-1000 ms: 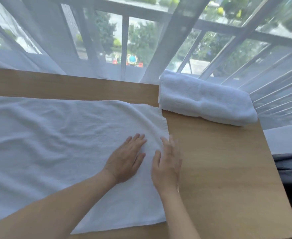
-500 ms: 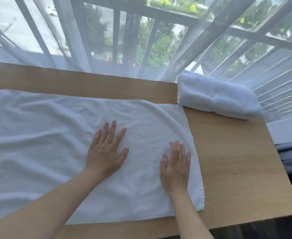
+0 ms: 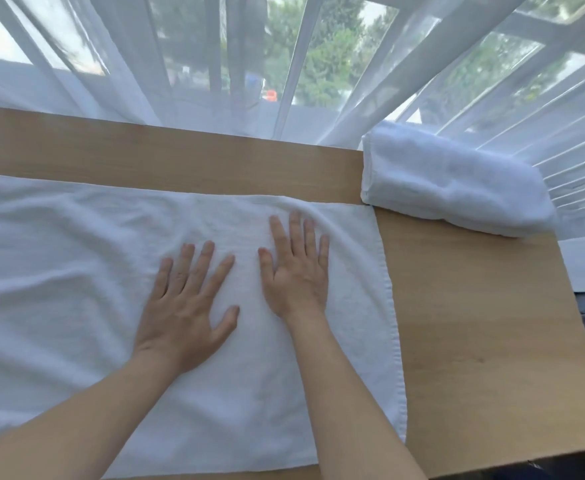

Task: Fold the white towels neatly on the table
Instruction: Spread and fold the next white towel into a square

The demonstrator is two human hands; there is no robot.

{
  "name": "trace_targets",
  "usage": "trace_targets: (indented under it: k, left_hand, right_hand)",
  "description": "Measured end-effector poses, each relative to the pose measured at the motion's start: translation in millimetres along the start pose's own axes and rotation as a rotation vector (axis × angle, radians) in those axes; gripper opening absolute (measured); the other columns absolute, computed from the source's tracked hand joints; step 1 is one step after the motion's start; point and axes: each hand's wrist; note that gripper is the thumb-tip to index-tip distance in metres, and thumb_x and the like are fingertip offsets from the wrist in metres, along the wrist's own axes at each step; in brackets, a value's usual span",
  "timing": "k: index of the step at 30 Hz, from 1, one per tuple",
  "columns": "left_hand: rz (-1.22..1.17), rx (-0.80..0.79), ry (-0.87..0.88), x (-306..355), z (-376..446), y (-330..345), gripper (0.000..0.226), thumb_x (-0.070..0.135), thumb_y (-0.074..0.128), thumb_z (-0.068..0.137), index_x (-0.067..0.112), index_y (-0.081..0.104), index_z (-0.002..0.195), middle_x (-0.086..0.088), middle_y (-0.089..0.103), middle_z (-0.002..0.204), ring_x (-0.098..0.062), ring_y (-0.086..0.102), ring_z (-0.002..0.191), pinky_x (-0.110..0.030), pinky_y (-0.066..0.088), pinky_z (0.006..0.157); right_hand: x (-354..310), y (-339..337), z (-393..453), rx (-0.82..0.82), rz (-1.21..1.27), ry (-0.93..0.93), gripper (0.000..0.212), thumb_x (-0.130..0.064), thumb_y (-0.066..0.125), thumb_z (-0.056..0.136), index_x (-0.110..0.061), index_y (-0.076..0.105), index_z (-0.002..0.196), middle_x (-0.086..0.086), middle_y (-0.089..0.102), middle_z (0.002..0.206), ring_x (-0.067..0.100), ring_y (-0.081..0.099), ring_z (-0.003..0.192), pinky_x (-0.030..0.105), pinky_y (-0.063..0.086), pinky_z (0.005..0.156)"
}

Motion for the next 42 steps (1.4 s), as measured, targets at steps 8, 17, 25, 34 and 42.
trace_targets:
  k: [8, 17, 25, 34, 42]
  left_hand:
    - [0.017, 0.051, 0.006, -0.1, 1.5, 0.9, 0.077, 0.055, 0.039, 0.088, 0.023, 0.029, 0.157, -0.007, 0.018, 0.166, -0.033, 0.015, 0.153, -0.055, 0.017, 0.122]
    - [0.001, 0.027, 0.003, -0.9, 0.5, -2.6, 0.077, 0.054, 0.038, 0.088, 0.023, 0.029, 0.157, -0.008, 0.019, 0.166, -0.031, 0.014, 0.154, -0.055, 0.018, 0.121]
    - [-0.048, -0.004, -0.008, -1.5, 0.2, -2.7, 0.079, 0.058, 0.032, 0.087, 0.025, 0.024, 0.158, -0.008, 0.016, 0.167, -0.032, 0.012, 0.154, -0.052, 0.009, 0.124]
    - [-0.088, 0.013, 0.002, -2.6, 0.9, -0.2, 0.078, 0.059, 0.032, 0.088, 0.026, 0.024, 0.159, -0.008, 0.017, 0.166, -0.034, 0.011, 0.153, -0.05, 0.003, 0.124]
    - [-0.089, 0.009, 0.007, -3.6, 2.3, 0.4, 0.078, 0.06, 0.03, 0.089, 0.027, 0.023, 0.159, -0.008, 0.016, 0.167, -0.033, 0.008, 0.154, -0.049, 0.0, 0.124]
  right_hand:
    - [71.4, -18.0, 43.3, -0.005, -0.038, 0.136, 0.063, -0.06, 0.009, 0.099, -0.041, -0.004, 0.158, -0.007, -0.01, 0.167, 0.012, -0.018, 0.152, 0.039, -0.017, 0.121]
    - [31.1, -29.8, 11.0, 0.151, 0.181, 0.149, 0.063, -0.042, 0.032, 0.105, -0.019, 0.012, 0.16, 0.002, 0.0, 0.168, 0.021, -0.004, 0.155, 0.044, -0.007, 0.124]
    - [-49.0, 24.6, -98.1, 0.07, 0.109, 0.22, 0.06, -0.048, 0.028, 0.105, -0.031, 0.013, 0.16, -0.001, 0.0, 0.168, 0.018, -0.008, 0.154, 0.049, 0.0, 0.124]
    - [33.9, 22.7, -141.9, 0.128, 0.058, 0.487, 0.06, -0.056, 0.015, 0.102, -0.04, 0.0, 0.158, -0.005, -0.008, 0.168, 0.015, -0.013, 0.153, 0.044, -0.005, 0.124]
    - [90.9, 6.6, -180.3, 0.157, 0.114, 0.531, 0.064, -0.056, 0.005, 0.099, -0.036, 0.007, 0.159, -0.004, -0.002, 0.168, 0.01, -0.01, 0.153, 0.039, -0.008, 0.124]
Point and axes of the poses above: each hand's wrist, its own z-axis towards the middle knuckle, its own y-axis out of the palm, x = y × z
